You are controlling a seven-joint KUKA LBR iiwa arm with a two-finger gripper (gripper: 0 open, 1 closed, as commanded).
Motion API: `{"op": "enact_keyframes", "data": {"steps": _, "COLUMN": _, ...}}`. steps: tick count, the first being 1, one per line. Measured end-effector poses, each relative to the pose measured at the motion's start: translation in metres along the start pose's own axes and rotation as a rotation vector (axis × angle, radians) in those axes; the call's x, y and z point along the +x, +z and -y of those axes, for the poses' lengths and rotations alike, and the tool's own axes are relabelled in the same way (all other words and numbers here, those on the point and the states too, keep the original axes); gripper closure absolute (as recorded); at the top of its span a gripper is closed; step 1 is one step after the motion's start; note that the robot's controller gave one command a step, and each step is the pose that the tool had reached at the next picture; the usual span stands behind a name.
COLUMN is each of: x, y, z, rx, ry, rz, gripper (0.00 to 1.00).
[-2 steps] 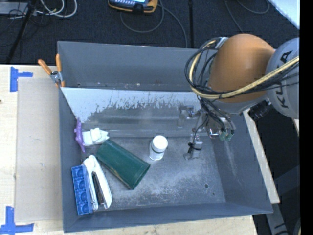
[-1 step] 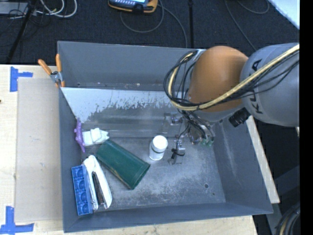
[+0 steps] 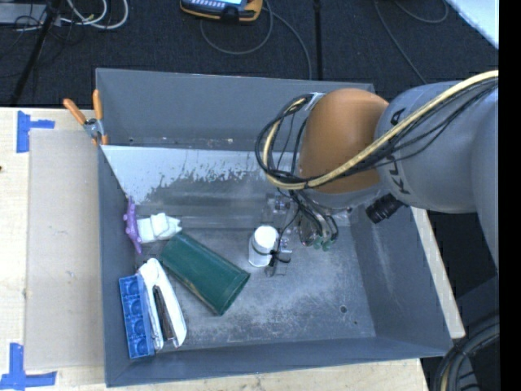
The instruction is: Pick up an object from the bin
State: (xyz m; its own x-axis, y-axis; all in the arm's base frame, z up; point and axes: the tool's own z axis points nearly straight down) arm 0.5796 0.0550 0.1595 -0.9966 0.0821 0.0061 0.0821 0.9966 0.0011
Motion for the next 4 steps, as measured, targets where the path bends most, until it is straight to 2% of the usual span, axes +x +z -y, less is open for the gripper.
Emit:
{"op": "enact_keyframes", "data": {"steps": 1, "x": 0.001, "y": 0.025, "z": 0.007, "rx": 0.001, "ry": 0.048, "rz": 0.004, "gripper": 0.00}}
{"op": "enact_keyframes", "data": {"steps": 2, "x": -0.033, "y": 0.063, "z": 0.006, "rx": -0.001, "ry": -0.139, "rz": 0.013, "gripper": 0.00}}
{"op": "enact_keyframes", "data": {"steps": 3, "x": -0.041, "y": 0.081, "z": 0.011, "rx": -0.002, "ry": -0.169, "rz": 0.012, "gripper": 0.00}}
{"op": "enact_keyframes", "data": {"steps": 4, "x": -0.044, "y": 0.087, "z": 0.019, "rx": 0.000, "ry": -0.385, "rz": 0.018, "gripper": 1.00}}
